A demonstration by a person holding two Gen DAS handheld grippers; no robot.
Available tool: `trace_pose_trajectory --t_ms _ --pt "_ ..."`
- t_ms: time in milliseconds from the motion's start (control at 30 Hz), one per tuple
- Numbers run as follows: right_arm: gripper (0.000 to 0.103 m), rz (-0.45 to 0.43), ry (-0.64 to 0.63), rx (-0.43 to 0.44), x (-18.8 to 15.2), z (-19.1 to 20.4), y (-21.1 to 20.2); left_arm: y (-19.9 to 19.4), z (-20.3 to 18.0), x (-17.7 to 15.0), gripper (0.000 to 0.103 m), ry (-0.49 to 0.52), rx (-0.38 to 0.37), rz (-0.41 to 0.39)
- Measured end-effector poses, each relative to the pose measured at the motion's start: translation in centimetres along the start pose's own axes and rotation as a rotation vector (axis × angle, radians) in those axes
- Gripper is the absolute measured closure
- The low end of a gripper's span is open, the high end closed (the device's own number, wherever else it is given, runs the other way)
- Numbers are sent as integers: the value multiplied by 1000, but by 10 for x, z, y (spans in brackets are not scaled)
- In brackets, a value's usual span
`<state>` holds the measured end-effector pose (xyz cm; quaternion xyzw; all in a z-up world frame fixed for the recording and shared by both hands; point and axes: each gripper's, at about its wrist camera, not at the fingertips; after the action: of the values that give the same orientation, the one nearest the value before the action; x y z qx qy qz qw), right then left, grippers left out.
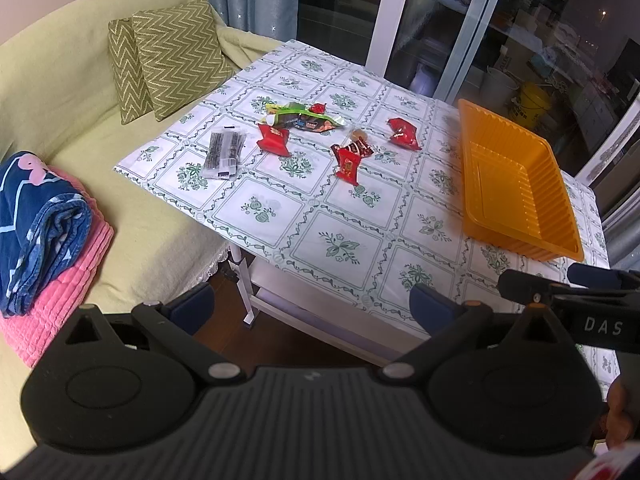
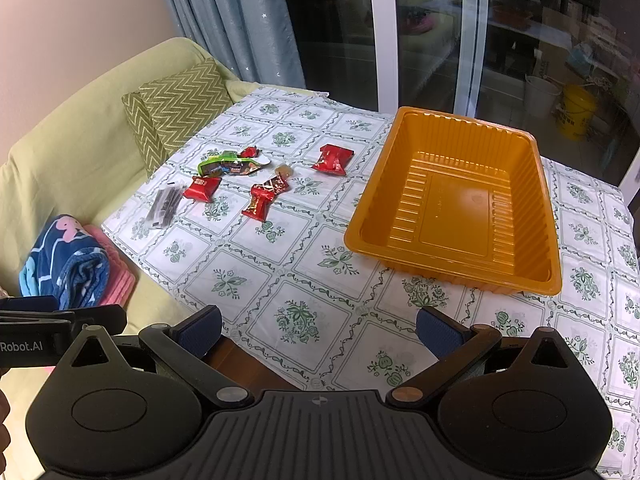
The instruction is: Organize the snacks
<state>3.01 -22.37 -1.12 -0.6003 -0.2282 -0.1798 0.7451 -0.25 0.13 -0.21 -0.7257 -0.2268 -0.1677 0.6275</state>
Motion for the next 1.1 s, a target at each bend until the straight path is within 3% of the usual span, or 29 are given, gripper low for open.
trace_pose_trajectory --t_ms 1100 --pt "0 5 -2 5 0 -4 3 2 1 1 0 -4 -3 1"
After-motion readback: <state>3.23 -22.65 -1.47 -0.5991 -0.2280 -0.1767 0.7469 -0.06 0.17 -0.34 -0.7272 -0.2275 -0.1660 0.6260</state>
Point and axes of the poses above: each gripper's, at about its wrist camera, not at the fingertips, and y roughly the way its jaws point, z to its left, x to its top, and after that the axes turned 5 degrees about -x, right-handed
